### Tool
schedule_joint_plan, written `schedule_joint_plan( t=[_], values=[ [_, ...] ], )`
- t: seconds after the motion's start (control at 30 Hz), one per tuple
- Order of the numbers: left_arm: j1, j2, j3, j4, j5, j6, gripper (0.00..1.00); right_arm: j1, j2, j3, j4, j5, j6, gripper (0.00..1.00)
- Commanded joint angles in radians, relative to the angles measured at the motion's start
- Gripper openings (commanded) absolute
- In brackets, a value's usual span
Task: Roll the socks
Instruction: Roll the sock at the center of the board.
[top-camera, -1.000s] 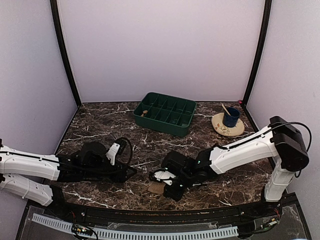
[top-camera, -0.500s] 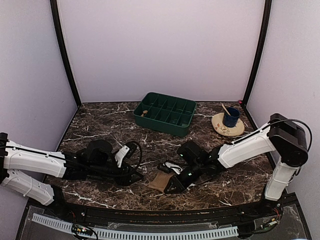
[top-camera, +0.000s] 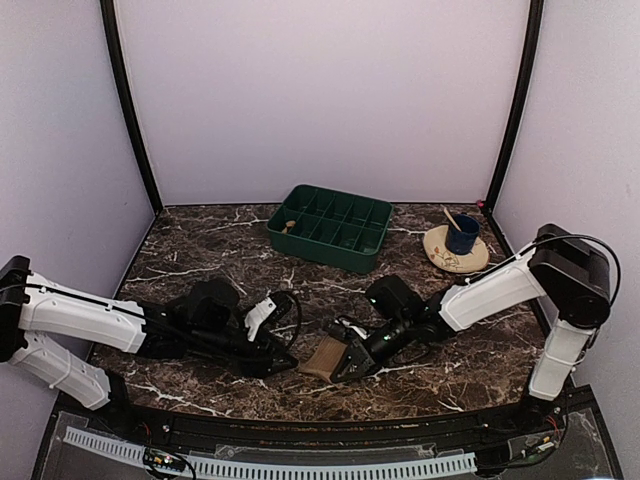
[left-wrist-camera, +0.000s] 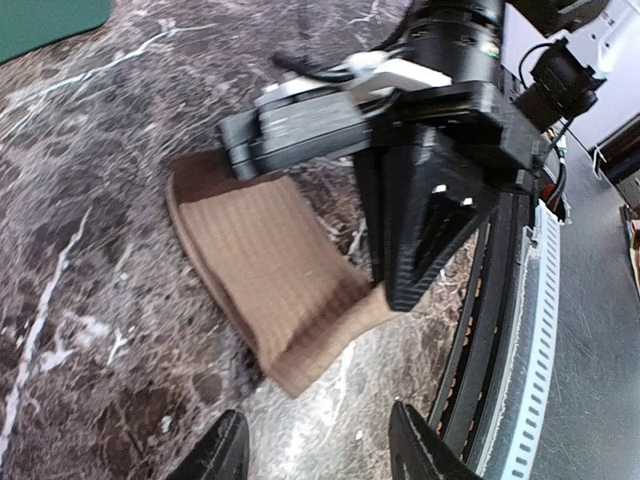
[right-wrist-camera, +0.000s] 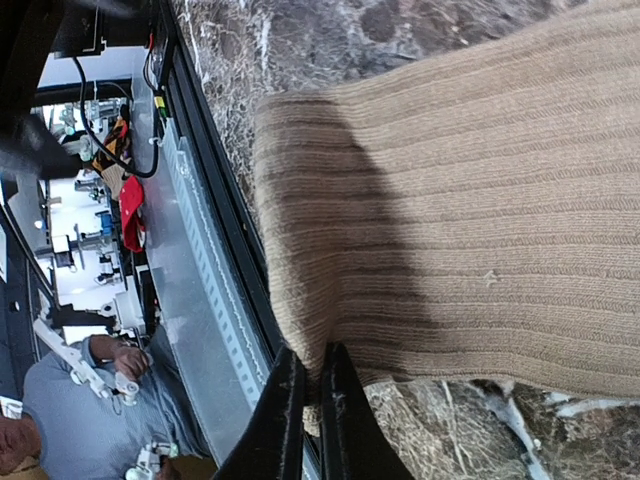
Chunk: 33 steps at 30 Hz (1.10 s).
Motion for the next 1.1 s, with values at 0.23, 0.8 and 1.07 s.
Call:
schedule_joint_plan(
  t=[0.23,0.8,1.07],
  values=[
    [-0.087,0.081,0.055,0.086,0.040,0.170,0.45,-0.050,0.038,-0.045,0.070,-0.097,0.089,0.04],
    [-0.139,0.194,0.166,0.042,0.056,0.291,0.33,-0.080,0.075,-0.017,0.006,-0.131,0.068,0.04],
    [-0.163,0.263,0.209,0.007,0.052,0.322,0.29,-0.096,0.093,-0.008,-0.020,-0.135,0.057,0.04]
  ],
)
